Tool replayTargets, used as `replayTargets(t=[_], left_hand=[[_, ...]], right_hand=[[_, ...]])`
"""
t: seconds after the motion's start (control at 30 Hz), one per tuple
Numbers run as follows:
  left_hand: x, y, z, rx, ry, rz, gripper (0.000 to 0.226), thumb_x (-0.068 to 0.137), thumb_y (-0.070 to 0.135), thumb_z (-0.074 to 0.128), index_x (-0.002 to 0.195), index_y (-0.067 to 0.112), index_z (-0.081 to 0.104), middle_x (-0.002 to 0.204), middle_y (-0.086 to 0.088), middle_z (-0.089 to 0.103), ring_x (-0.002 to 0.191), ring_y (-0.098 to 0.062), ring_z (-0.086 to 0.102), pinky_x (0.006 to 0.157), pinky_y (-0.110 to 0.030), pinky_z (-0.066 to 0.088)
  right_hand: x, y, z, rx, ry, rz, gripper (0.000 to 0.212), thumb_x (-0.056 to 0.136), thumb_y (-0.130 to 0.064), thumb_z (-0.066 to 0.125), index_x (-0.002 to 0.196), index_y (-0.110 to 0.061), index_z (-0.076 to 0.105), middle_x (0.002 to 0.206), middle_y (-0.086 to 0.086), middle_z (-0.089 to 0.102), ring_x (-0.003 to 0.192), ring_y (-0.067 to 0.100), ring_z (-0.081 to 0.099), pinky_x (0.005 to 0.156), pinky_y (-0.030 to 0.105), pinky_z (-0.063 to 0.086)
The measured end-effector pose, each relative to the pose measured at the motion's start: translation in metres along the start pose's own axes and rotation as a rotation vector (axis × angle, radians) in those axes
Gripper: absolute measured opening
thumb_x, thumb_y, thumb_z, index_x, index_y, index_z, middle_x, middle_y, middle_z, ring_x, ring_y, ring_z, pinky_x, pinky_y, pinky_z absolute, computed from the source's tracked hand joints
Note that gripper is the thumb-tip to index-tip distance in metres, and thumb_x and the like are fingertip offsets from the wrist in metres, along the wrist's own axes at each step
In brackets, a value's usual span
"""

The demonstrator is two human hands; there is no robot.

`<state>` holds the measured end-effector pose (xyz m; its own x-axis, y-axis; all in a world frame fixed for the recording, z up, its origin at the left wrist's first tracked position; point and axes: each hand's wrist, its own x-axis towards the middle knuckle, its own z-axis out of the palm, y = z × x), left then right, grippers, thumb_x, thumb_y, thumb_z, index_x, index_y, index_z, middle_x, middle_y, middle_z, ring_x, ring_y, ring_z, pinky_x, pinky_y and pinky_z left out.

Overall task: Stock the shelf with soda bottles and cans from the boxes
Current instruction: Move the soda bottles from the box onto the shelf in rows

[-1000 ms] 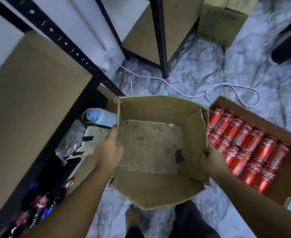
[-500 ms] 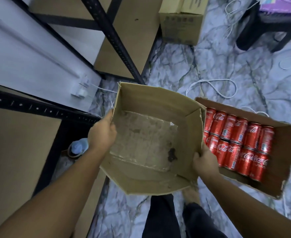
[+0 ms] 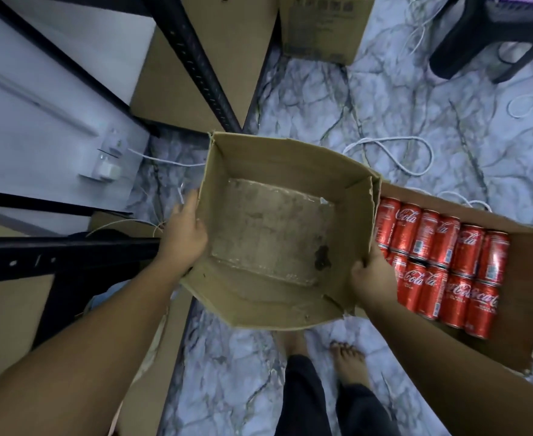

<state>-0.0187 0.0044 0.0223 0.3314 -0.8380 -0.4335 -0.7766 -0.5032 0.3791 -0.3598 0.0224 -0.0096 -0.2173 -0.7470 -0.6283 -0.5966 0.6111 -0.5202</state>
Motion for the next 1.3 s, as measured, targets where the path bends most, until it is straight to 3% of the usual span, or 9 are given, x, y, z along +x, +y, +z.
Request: replayTargets(t=[0.2, 0.33, 0.47, 0.57, 0.7, 0.83, 0.97, 1.1, 1.3], left_hand=[[0.032, -0.034, 0.029, -0.223, -0.166, -0.027, 0.065, 0.089, -0.013, 0.044, 0.141, 0.026, 0.046, 0.122, 0.0, 0.06, 0.108, -0.022, 0.059, 0.077, -0.026, 0.049], [0.033, -0.055, 0.045, -0.273, -0.207, -0.133, 0.081, 0.095, -0.008, 0.046, 0.16, 0.033, 0.023, 0.152, 0.003, 0.047, 0.124, -0.022, 0.056, 0.095, -0.037, 0.054], [0.023, -0.058, 0.054, -0.291, -0.226, -0.121, 0.078, 0.099, 0.004, 0.049, 0.161, 0.036, 0.015, 0.143, 0.006, 0.052, 0.11, -0.026, 0.064, 0.094, -0.045, 0.056], [0.016, -0.054, 0.058, -0.255, -0.225, -0.126, 0.079, 0.103, 0.013, 0.052, 0.163, 0.031, 0.004, 0.163, -0.001, 0.033, 0.125, -0.028, 0.057, 0.097, -0.04, 0.052], [0.006, -0.054, 0.055, -0.261, -0.22, -0.113, 0.082, 0.102, 0.016, 0.056, 0.164, 0.023, 0.002, 0.169, -0.001, 0.019, 0.15, -0.024, 0.03, 0.12, -0.039, 0.033], [-0.018, -0.044, 0.035, -0.285, -0.199, -0.102, 0.077, 0.102, 0.016, 0.056, 0.164, 0.021, 0.011, 0.169, 0.0, 0.019, 0.153, -0.02, 0.023, 0.115, -0.024, 0.021], [-0.051, -0.025, 0.006, -0.256, -0.179, -0.073, 0.07, 0.103, 0.017, 0.056, 0.162, 0.01, 0.019, 0.168, -0.006, 0.022, 0.152, -0.022, 0.027, 0.11, -0.017, 0.02], [-0.094, 0.001, -0.024, -0.181, -0.187, -0.057, 0.067, 0.103, 0.027, 0.054, 0.16, 0.008, 0.024, 0.167, -0.009, 0.023, 0.152, -0.023, 0.027, 0.117, -0.026, 0.026], [-0.173, 0.047, -0.06, -0.065, -0.124, -0.077, 0.07, 0.103, 0.045, 0.048, 0.16, 0.013, 0.026, 0.166, -0.01, 0.027, 0.152, -0.027, 0.024, 0.121, -0.044, 0.025]], right_hand=[[0.024, 0.007, 0.044, -0.062, 0.066, 0.066, 0.066, 0.094, -0.003, 0.047, 0.155, -0.026, 0.035, 0.119, 0.016, 0.067, 0.1, 0.038, 0.064, 0.09, 0.046, 0.056], [0.028, 0.01, 0.059, -0.075, 0.077, 0.063, 0.066, 0.096, -0.001, 0.047, 0.156, -0.025, 0.035, 0.122, 0.015, 0.066, 0.105, 0.039, 0.062, 0.094, 0.044, 0.053], [0.033, 0.014, 0.062, -0.084, -0.005, 0.103, 0.064, 0.1, -0.011, 0.05, 0.157, -0.03, 0.029, 0.131, 0.014, 0.062, 0.11, 0.038, 0.062, 0.096, 0.051, 0.054], [0.029, 0.008, 0.058, -0.07, -0.111, 0.096, 0.064, 0.102, -0.026, 0.057, 0.157, -0.032, 0.025, 0.143, 0.01, 0.056, 0.124, 0.039, 0.058, 0.104, 0.052, 0.05], [0.019, -0.005, 0.043, -0.079, -0.212, 0.061, 0.062, 0.104, -0.024, 0.055, 0.157, -0.026, 0.023, 0.149, 0.008, 0.05, 0.131, 0.036, 0.053, 0.103, 0.045, 0.048], [0.004, -0.03, 0.015, -0.14, -0.25, -0.046, 0.06, 0.103, -0.037, 0.052, 0.156, -0.034, 0.024, 0.156, 0.004, 0.045, 0.134, 0.033, 0.052, 0.103, 0.054, 0.05], [-0.023, -0.067, -0.016, -0.4, -0.322, -0.267, 0.056, 0.106, -0.035, 0.048, 0.157, -0.018, 0.033, 0.157, 0.005, 0.042, 0.142, 0.026, 0.042, 0.112, 0.034, 0.035], [-0.049, -0.106, -0.036, -0.608, -0.463, -0.555, 0.062, 0.096, -0.055, 0.033, 0.147, -0.021, 0.043, 0.145, 0.0, 0.054, 0.13, 0.022, 0.055, 0.104, 0.033, 0.046], [-0.092, -0.158, -0.068, -0.823, -0.553, -0.892, 0.064, 0.1, -0.044, 0.035, 0.155, -0.011, 0.035, 0.156, 0.009, 0.042, 0.145, 0.027, 0.036, 0.121, 0.042, 0.027]])
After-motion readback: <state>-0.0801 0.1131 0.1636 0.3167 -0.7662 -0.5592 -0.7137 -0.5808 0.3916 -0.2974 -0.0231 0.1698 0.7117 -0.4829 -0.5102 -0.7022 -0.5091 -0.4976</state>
